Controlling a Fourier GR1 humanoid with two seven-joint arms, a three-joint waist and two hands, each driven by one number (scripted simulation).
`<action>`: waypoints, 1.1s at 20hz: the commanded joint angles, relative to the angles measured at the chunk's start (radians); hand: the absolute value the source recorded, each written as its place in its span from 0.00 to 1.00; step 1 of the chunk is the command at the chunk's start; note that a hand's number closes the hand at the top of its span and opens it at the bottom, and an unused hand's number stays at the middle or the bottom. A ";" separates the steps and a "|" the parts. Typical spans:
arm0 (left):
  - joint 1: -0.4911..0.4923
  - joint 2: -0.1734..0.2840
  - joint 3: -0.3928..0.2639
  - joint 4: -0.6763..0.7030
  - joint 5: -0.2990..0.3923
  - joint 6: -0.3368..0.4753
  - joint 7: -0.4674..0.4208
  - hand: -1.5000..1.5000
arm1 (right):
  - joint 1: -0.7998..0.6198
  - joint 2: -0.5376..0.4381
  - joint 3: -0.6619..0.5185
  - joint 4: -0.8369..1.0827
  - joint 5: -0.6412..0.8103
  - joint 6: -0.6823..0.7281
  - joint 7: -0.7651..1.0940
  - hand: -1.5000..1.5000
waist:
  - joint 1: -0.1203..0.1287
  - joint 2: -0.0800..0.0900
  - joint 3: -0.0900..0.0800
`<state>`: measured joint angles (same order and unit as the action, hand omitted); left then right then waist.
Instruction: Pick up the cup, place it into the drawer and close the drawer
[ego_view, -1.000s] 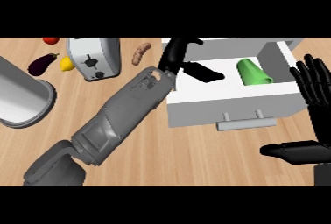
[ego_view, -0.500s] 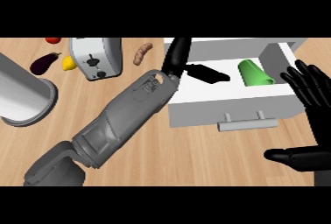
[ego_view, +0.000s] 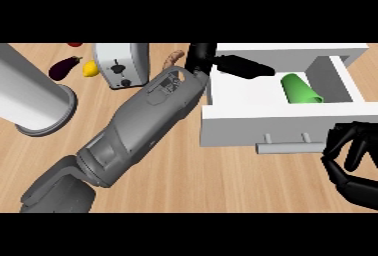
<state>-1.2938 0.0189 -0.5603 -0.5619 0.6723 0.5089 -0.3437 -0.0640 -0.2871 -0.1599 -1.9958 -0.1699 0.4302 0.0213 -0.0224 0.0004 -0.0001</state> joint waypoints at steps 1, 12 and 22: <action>0.035 0.013 0.044 -0.058 -0.006 0.024 -0.012 0.00 | 0.044 -0.019 0.052 -0.049 0.096 0.024 0.007 1.00 | 0.019 -0.004 0.000; 0.265 0.255 0.087 -0.408 -0.024 -0.024 0.149 0.00 | 0.026 0.014 0.118 0.036 0.396 -0.084 -0.026 1.00 | 0.041 -0.007 0.000; 0.502 0.405 0.172 -0.598 0.029 -0.147 0.119 0.00 | -0.144 -0.045 0.305 0.293 0.810 -0.180 -0.094 1.00 | 0.065 0.001 -0.001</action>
<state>-0.8730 0.3677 -0.4272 -1.1091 0.6770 0.4207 -0.2077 -0.1384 -0.3004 0.0937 -1.7883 0.5108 0.2687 -0.0711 0.0371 -0.0024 -0.0001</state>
